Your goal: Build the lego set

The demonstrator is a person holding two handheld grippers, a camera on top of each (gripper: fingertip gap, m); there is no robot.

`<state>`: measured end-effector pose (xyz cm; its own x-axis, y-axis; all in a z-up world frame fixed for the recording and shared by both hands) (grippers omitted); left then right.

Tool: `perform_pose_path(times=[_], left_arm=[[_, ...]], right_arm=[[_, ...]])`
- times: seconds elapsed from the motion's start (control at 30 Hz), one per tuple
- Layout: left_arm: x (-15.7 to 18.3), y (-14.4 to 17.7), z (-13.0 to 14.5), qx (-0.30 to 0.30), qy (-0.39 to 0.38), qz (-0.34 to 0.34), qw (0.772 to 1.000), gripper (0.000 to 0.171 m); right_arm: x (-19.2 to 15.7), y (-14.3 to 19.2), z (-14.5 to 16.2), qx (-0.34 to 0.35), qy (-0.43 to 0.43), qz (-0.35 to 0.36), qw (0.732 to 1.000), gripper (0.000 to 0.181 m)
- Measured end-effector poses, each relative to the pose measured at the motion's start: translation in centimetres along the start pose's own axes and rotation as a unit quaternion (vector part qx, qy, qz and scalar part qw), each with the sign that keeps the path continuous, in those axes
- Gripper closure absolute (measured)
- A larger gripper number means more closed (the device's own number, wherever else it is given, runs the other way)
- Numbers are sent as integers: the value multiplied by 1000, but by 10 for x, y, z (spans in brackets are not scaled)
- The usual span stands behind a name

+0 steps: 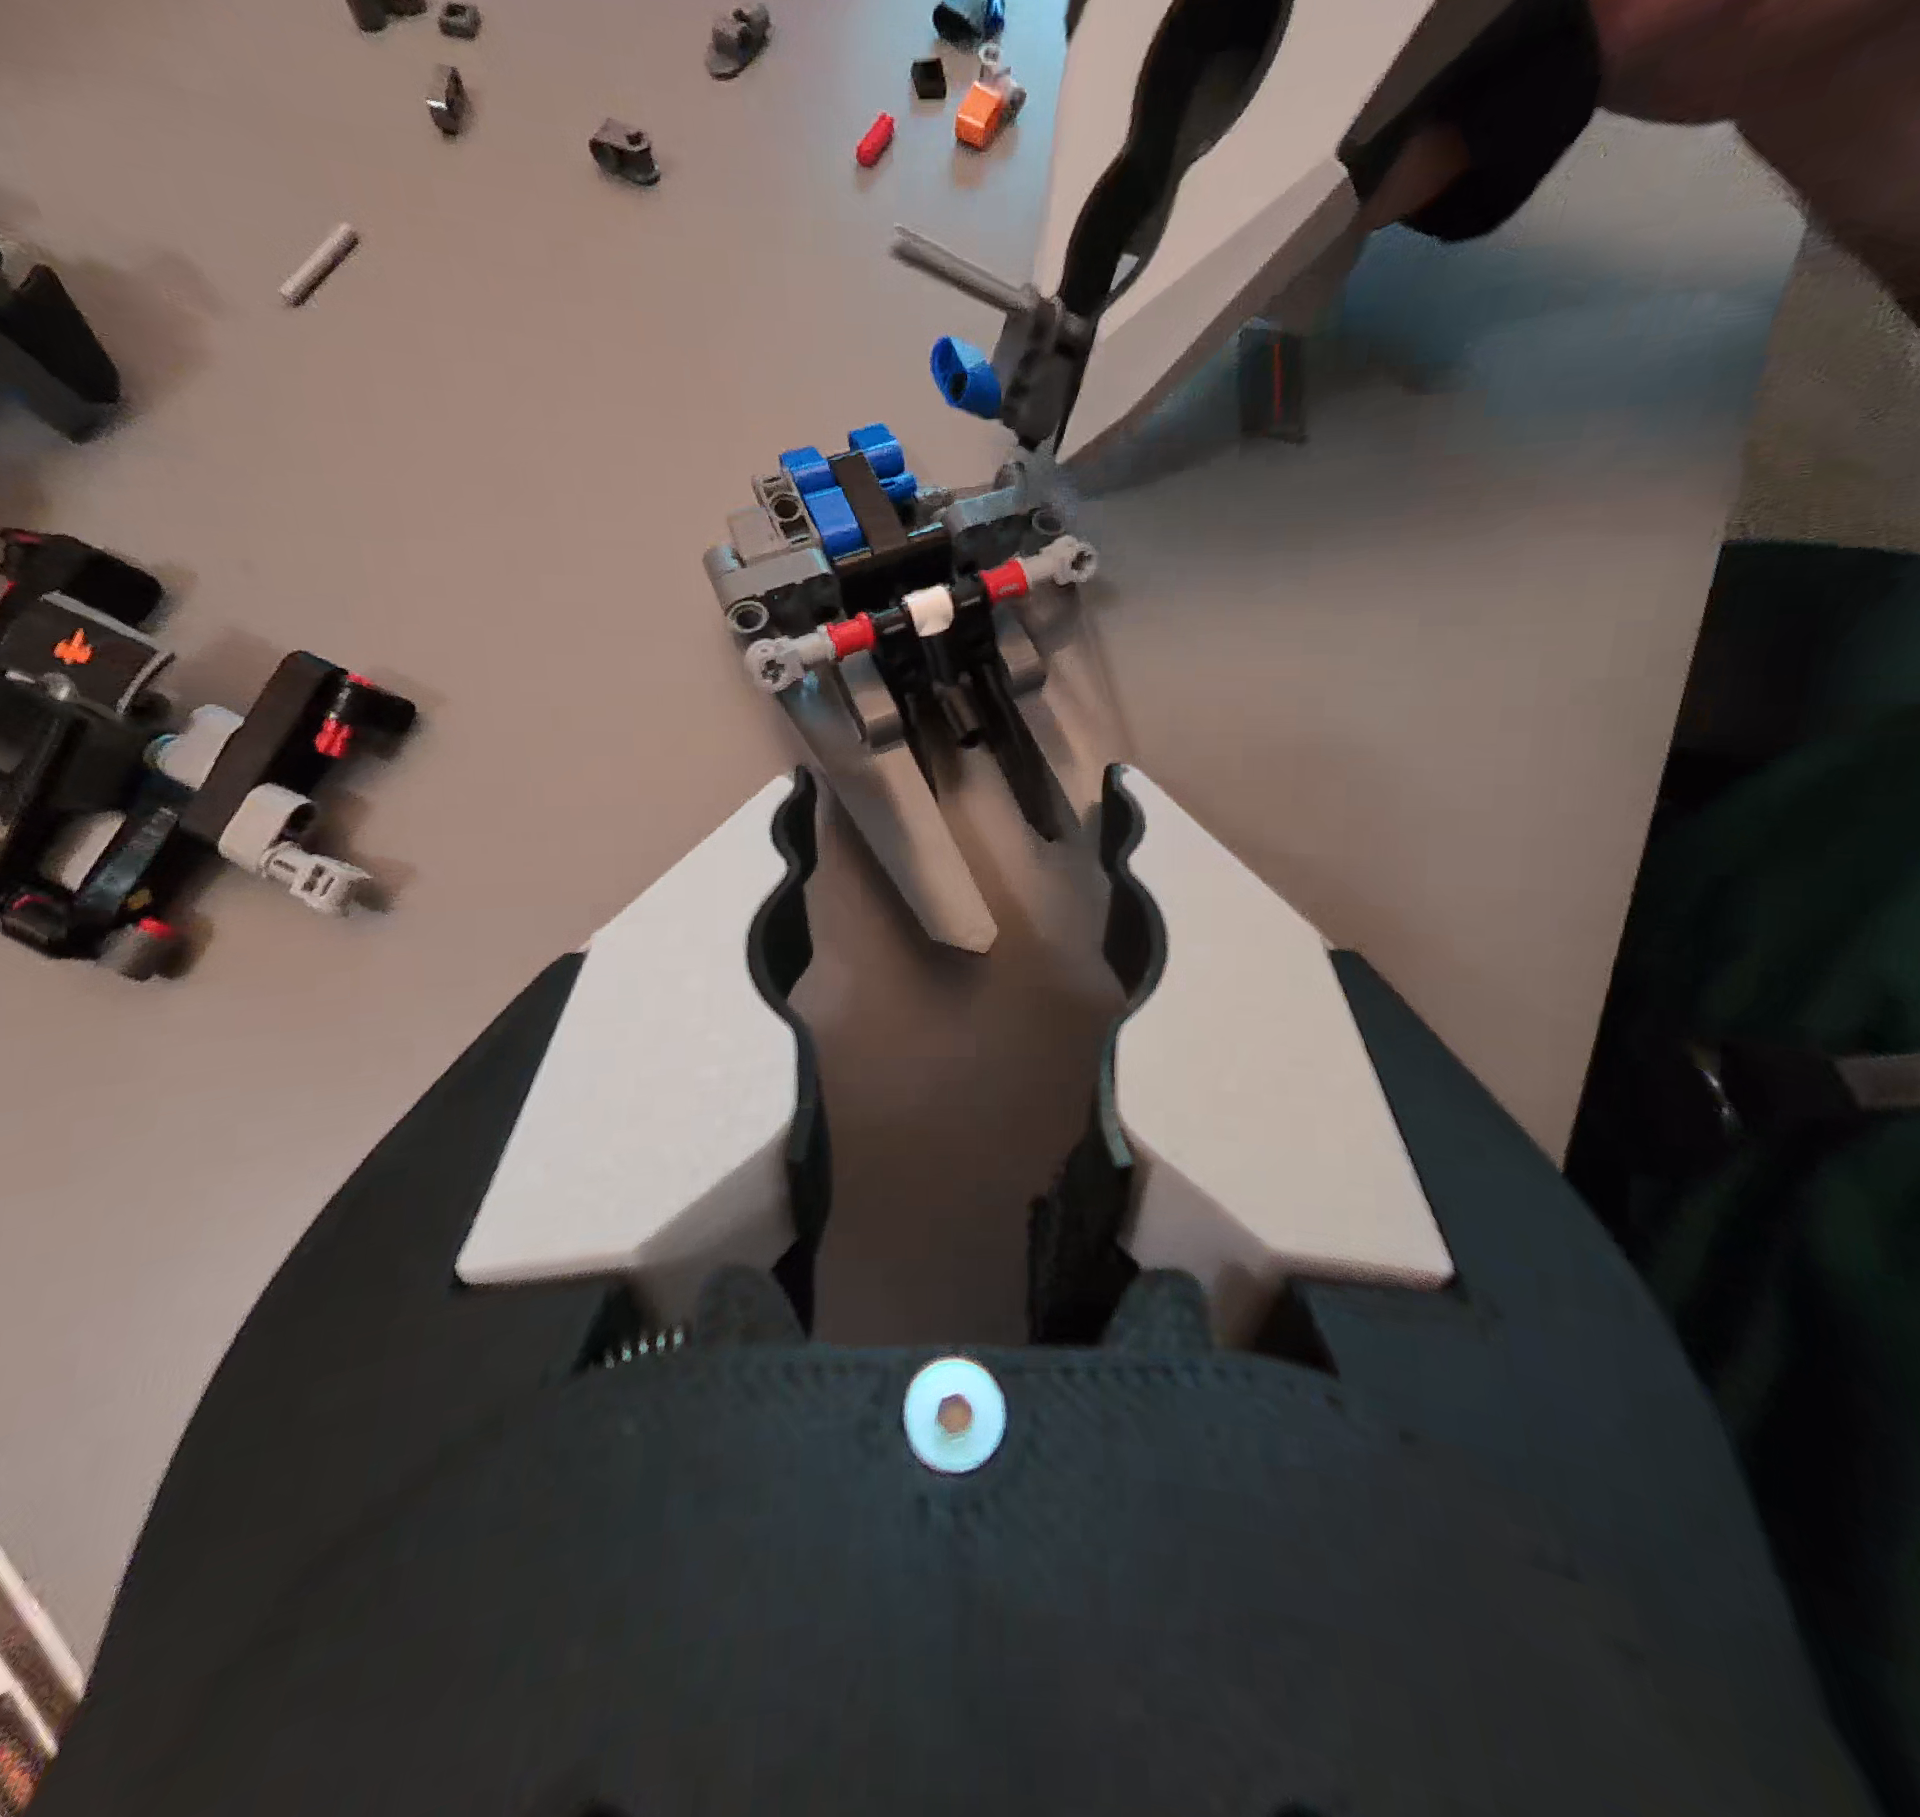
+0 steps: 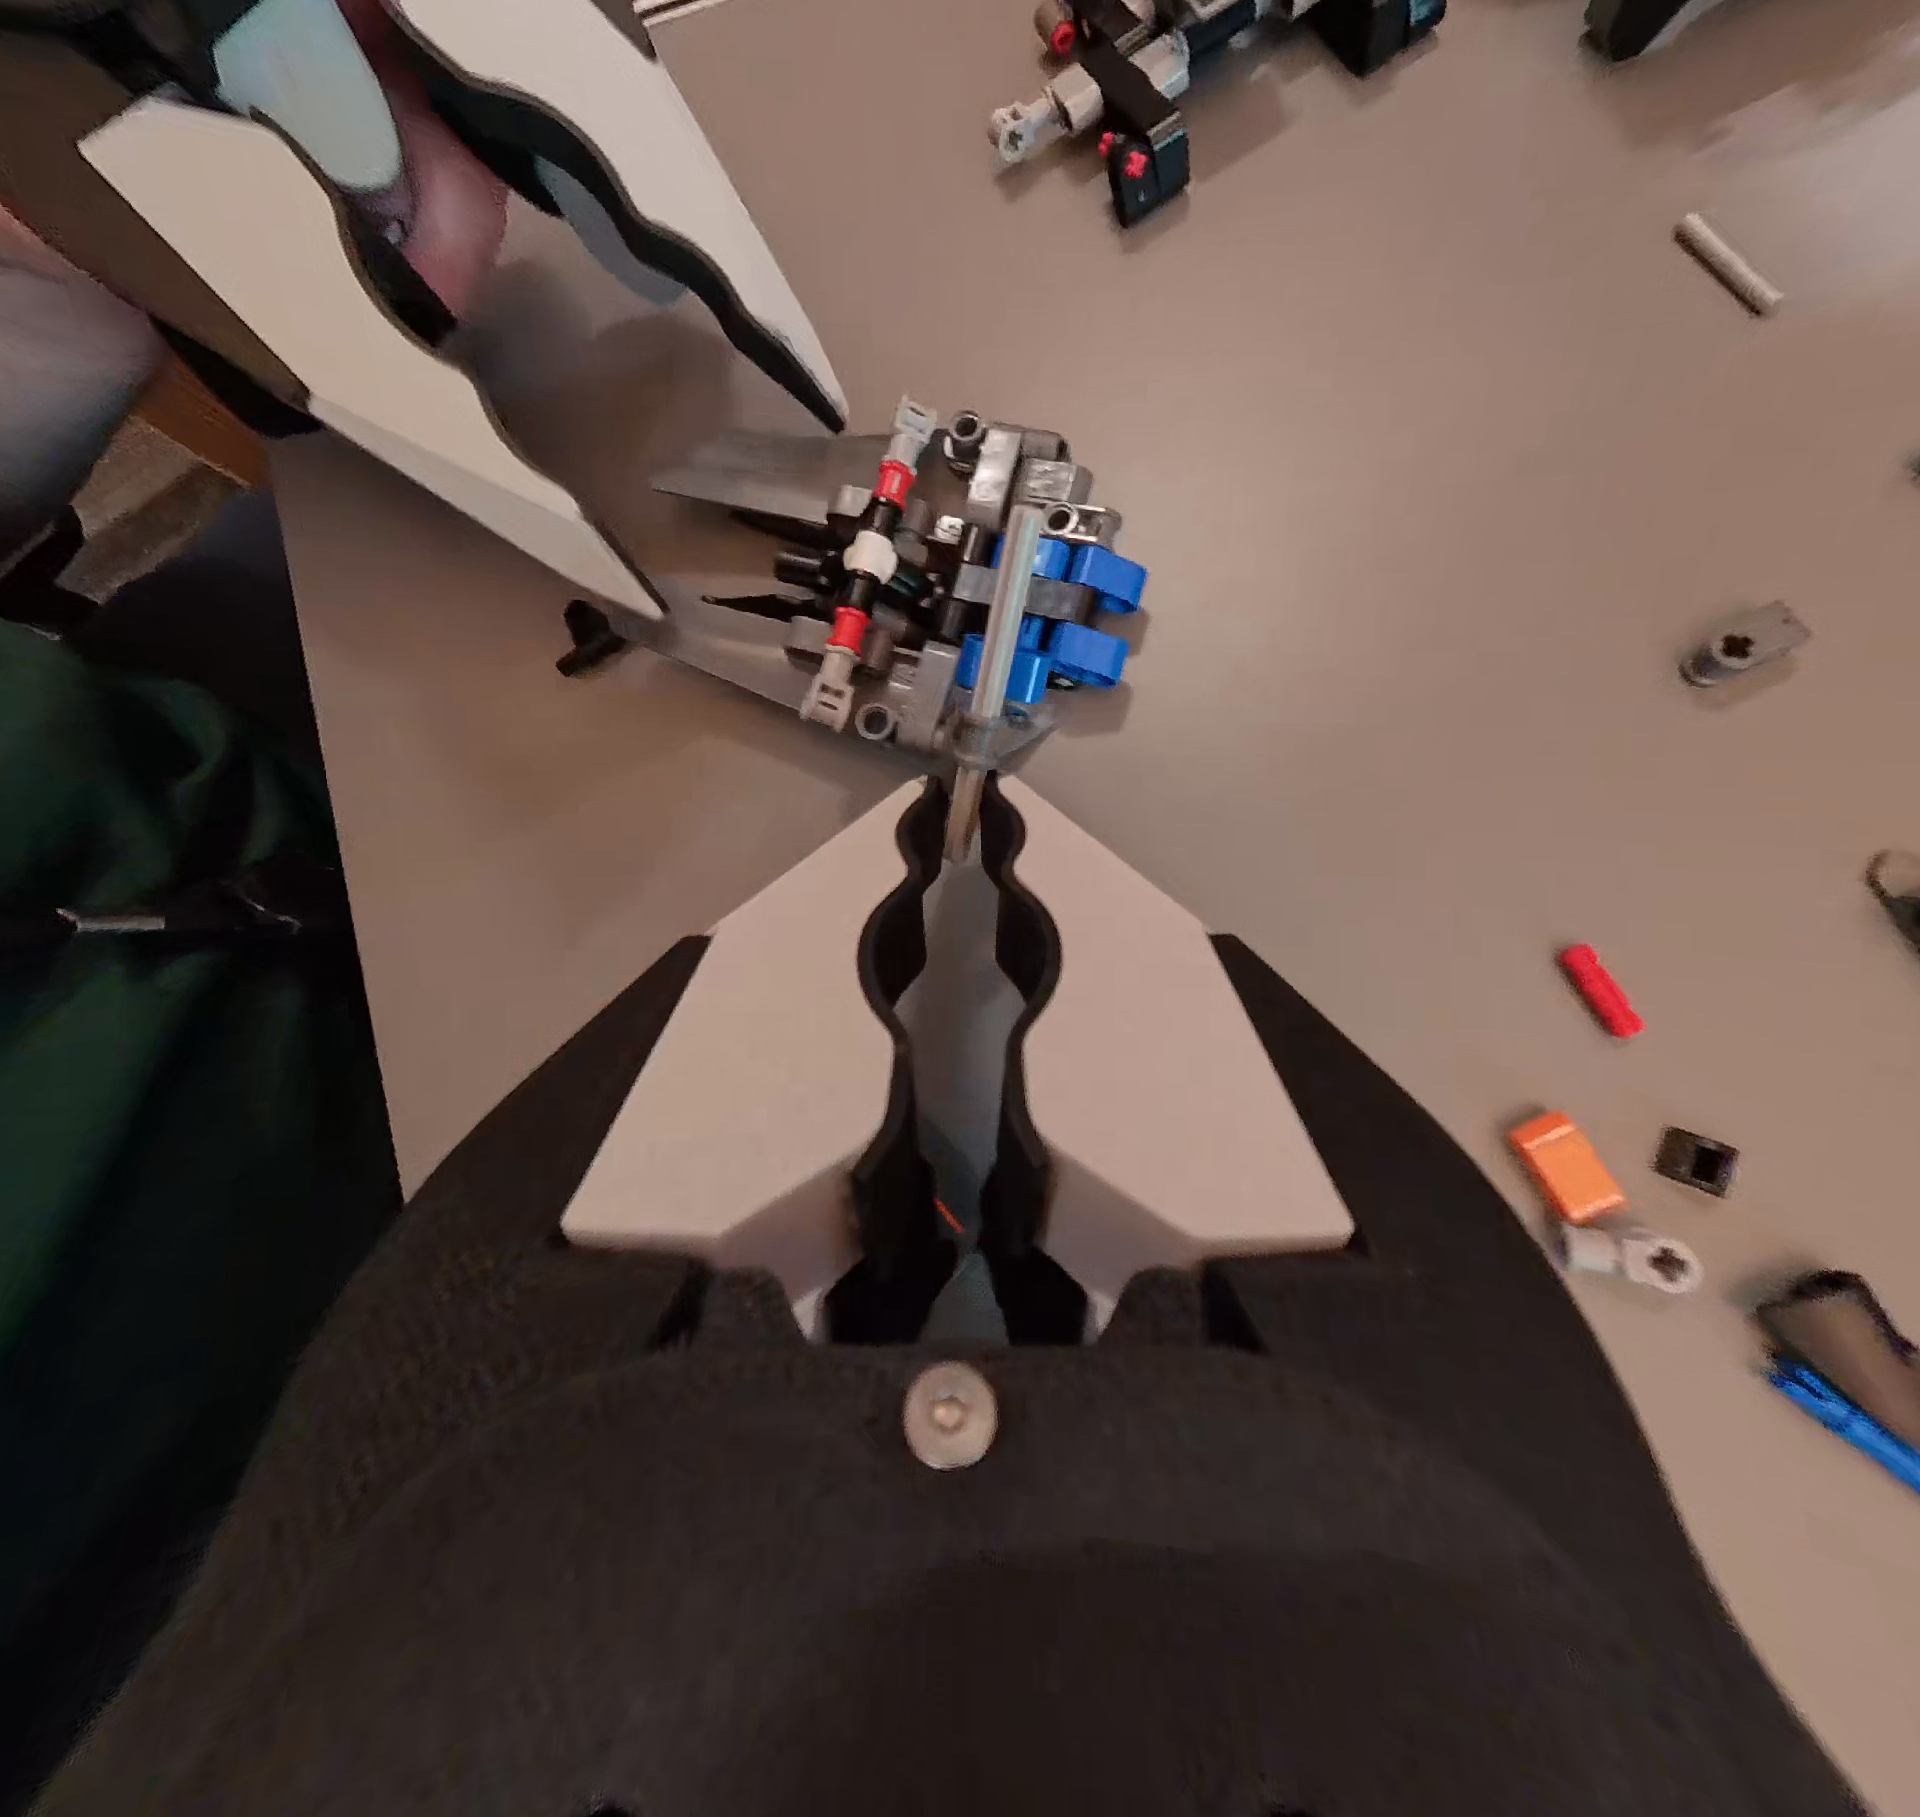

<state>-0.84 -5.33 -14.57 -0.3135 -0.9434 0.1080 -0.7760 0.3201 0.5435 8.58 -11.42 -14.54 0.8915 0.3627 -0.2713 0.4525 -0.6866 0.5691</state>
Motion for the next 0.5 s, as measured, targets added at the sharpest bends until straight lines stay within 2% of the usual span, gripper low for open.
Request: perform_pose_path(times=[0.1, 0.2, 0.4, 0.5], left_arm=[[-16, 5, -6, 23, 19, 4, 1000, 116], [-28, 2, -15, 31, 2, 20, 999, 117], [-30, -27, -16, -10, -63, 78, 995, 112], [-26, -32, -18, -16, -66, 110, 992, 114]], right_arm=[[6, 3, 0, -33, 13, 5, 999, 177], [7, 2, 0, -71, 20, -8, 997, 177], [6, -7, 3, -144, 20, -37, 989, 177], [8, -9, 2, -169, 18, -44, 985, 177]])
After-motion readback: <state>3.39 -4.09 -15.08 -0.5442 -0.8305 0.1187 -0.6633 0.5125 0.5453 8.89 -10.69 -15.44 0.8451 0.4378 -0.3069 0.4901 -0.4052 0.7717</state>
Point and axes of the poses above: each gripper's, where its closed fingertips meet, y back along the fingers, z out of its underside, x = y × z across the jaws, the point moved 3 cm from there along y, back along the fingers, and after that the axes turned 9 degrees about x, right-handed, at the moved point
